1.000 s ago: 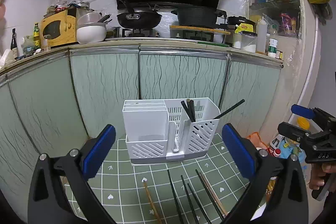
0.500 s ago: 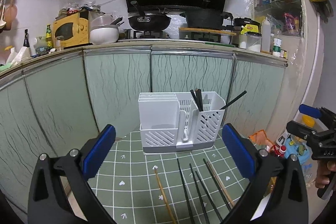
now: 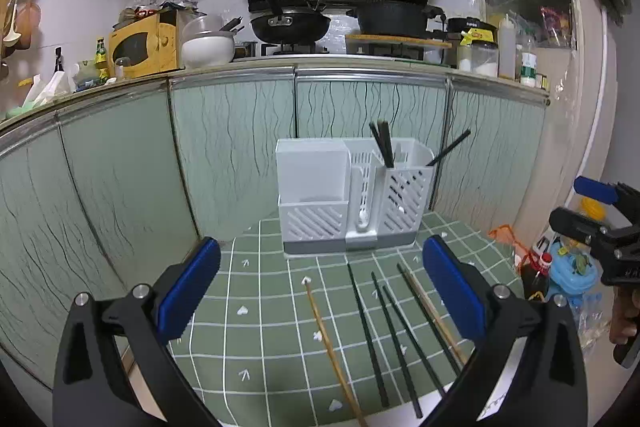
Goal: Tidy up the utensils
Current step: 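Withdraw both open tools back over the remaining chopsticks on the cloth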
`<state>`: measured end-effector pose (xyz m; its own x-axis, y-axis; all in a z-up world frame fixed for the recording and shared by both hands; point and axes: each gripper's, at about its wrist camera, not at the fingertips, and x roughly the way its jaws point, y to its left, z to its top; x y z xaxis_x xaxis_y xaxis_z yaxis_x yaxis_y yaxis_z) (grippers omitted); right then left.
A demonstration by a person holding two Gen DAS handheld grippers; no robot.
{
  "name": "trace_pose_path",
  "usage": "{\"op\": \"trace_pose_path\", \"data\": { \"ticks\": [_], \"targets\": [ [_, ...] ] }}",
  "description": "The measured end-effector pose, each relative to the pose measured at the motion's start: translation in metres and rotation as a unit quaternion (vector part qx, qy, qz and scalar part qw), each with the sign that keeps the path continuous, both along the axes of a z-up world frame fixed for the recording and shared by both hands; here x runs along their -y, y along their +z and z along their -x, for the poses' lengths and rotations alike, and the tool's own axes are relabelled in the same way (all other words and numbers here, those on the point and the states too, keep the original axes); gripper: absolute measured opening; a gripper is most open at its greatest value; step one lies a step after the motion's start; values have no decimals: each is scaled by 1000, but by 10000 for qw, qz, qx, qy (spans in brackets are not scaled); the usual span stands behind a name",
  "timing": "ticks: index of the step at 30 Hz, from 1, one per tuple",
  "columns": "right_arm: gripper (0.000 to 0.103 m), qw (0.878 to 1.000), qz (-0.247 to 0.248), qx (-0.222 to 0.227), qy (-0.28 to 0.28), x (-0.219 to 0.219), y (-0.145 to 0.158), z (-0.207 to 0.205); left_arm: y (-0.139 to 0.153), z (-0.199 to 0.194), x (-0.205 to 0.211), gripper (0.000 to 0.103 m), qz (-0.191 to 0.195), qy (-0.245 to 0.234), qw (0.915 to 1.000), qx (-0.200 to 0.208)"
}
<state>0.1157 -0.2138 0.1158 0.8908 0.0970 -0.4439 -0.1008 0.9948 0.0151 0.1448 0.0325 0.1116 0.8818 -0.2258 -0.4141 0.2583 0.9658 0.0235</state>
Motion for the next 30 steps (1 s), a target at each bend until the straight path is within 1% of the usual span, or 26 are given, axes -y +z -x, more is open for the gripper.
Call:
{"op": "trace_pose_path", "data": {
  "ticks": [4, 8, 12, 14, 17, 22, 30],
  "targets": [
    [95, 9999, -81, -102, 19, -2, -14, 1, -15, 5, -4, 99, 20, 55, 10000, -73],
    [95, 9997, -127, -204, 33, -3, -28, 2, -31, 11, -5, 99, -62, 149, 9998, -83],
    [95, 9993, -169, -327, 33, -4, -48, 3, -53, 15, -6, 99, -108, 252, 9995, -177],
    [95, 9992, -146, -379, 19, -4, -57, 3, -65, 16, -8, 99, -62, 268, 9993, -267],
    [95, 9987, -104, -508, 2, -5, -74, 3, -82, 19, -8, 99, -115, 311, 9987, -380],
    [95, 9977, -113, -662, -26, -2, -97, 5, -103, 21, -9, 99, -92, 349, 9978, -549],
    [95, 9971, -35, -766, -22, -7, -129, 11, -130, 26, -3, 99, -191, 435, 9971, -601]
  ]
}}
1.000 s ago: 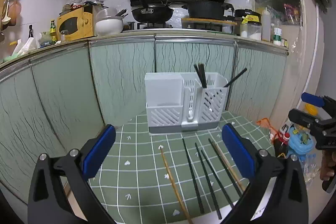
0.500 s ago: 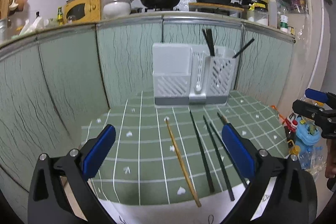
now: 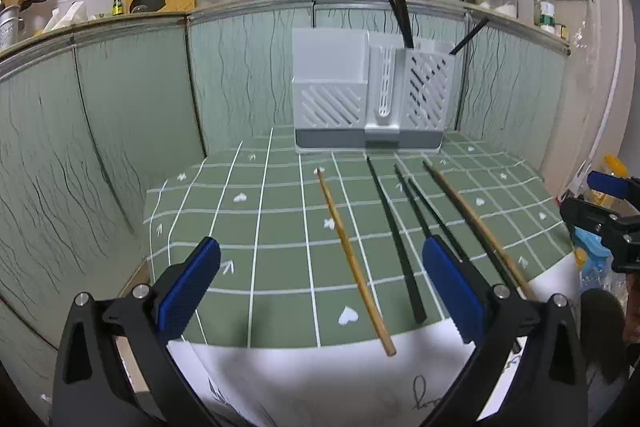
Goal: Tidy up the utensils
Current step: 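Withdraw both open tools back over the remaining chopsticks on the cloth, then grasp a wooden chopstick with the left tool while the right tool grasps another wooden chopstick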
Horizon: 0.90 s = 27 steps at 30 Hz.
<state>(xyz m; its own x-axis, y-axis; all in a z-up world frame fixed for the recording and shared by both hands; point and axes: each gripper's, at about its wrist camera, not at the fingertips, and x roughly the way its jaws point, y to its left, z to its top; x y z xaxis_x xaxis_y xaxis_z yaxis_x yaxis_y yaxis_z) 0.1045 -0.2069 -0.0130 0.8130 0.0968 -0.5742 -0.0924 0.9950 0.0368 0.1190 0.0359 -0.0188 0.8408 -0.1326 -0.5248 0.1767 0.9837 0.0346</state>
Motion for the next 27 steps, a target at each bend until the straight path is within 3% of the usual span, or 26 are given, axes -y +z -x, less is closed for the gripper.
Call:
{"op": "trace_pose_path", "data": {
  "ticks": [9, 16, 18, 20, 27],
  "targets": [
    [94, 9994, -28, -323, -93, -6, -35, 3, -26, 4, 6, 99, -84, 23, 9998, -183],
    [81, 9982, -7, -578, -182, -9, -53, 1, -40, 2, 7, 99, -173, 87, 9992, -360],
    [78, 9978, -12, -631, -193, -9, -57, 1, -44, 2, 8, 94, -228, 149, 9988, -407],
    [73, 9976, -39, -657, -204, -9, -59, 1, -48, -1, 9, 78, -243, 134, 9981, -549],
    [55, 9971, -47, -734, -184, -14, -66, -2, -59, -4, 18, 62, -276, 132, 9968, -743]
  ]
}}
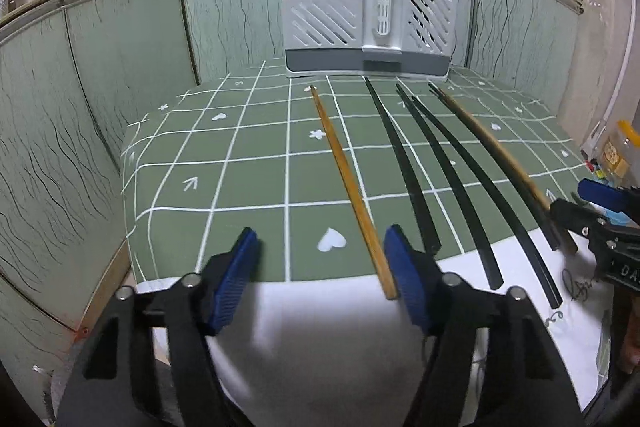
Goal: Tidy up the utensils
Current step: 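Grasp a wooden chopstick with the left tool while the right tool grasps another wooden chopstick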
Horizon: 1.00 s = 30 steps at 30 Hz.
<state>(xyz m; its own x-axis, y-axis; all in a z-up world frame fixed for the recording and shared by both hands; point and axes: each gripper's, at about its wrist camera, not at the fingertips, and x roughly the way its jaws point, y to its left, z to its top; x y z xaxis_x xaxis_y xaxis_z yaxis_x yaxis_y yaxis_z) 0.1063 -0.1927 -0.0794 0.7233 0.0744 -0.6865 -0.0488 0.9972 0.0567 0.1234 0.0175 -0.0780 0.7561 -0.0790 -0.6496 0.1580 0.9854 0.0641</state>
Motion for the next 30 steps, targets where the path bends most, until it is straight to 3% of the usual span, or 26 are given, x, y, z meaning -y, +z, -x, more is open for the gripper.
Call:
{"op": "trace_pose_path", "data": {
  "ticks": [3, 6, 13, 17, 30],
  "targets": [
    [46, 10000, -2, -30, 33, -3, -3, -1, 0, -1, 6, 52, -61, 43, 10000, 24],
    [36, 10000, -23, -64, 63, -5, -6, -1, 1, -2, 10, 35, -53, 51, 10000, -9],
    [21, 9999, -113, -26, 102, -9, -7, 0, 0, -4, 12, 9, -116, 180, 9998, 18],
    [7, 9997, -195, -40, 136, -9, -7, -2, 0, -5, 7, 8, -46, 124, 9999, -12],
    [6, 9993, -349, -52, 91, -4, -4, -2, 1, -5, 4, 7, 148, 11, 9999, -35]
  ]
}}
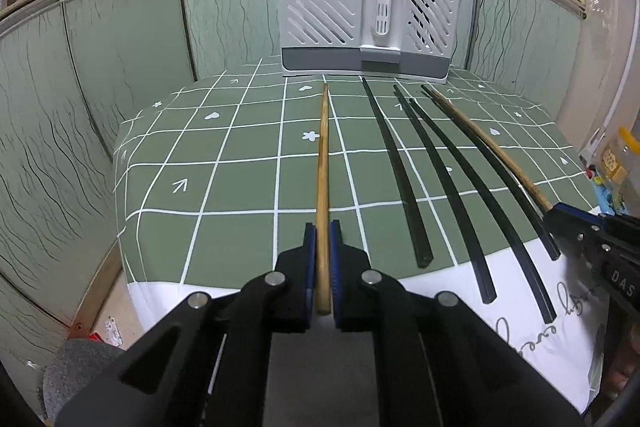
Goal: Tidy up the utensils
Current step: 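Grasp a wooden chopstick with the left tool while the right tool grasps another wooden chopstick, then lift both wooden chopsticks and carry them over the white holder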
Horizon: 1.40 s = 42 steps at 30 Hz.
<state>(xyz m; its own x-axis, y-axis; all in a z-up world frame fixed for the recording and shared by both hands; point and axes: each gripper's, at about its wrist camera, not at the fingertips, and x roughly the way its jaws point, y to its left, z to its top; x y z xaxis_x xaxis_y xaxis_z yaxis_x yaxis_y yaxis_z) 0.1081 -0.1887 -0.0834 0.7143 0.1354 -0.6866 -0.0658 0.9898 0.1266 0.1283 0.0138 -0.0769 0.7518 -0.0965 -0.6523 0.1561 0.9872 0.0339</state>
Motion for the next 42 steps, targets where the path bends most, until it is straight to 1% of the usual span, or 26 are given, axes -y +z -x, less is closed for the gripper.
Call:
{"op": "trace_pose_path", "data": {
  "ticks": [5, 12, 21, 29, 42],
  "targets": [
    [6, 10000, 2, 64, 2, 3, 11, 4, 6, 3, -4, 8, 28, -22, 10000, 28],
    [6, 9999, -37, 128, -4, 7, 31, 8, 27, 6, -11, 8, 106, -47, 9999, 97],
    [7, 9998, -65, 167, -4, 9, 45, 12, 46, 8, -16, 8, 247, -109, 9996, 100],
    [6, 9991, -98, 413, -11, 13, 66, 17, 65, 13, -23, 8, 473, -169, 9985, 223],
    [6, 9959, -116, 895, 0, 17, 117, 14, 116, 10, -22, 8, 461, -361, 9963, 634]
  ]
}}
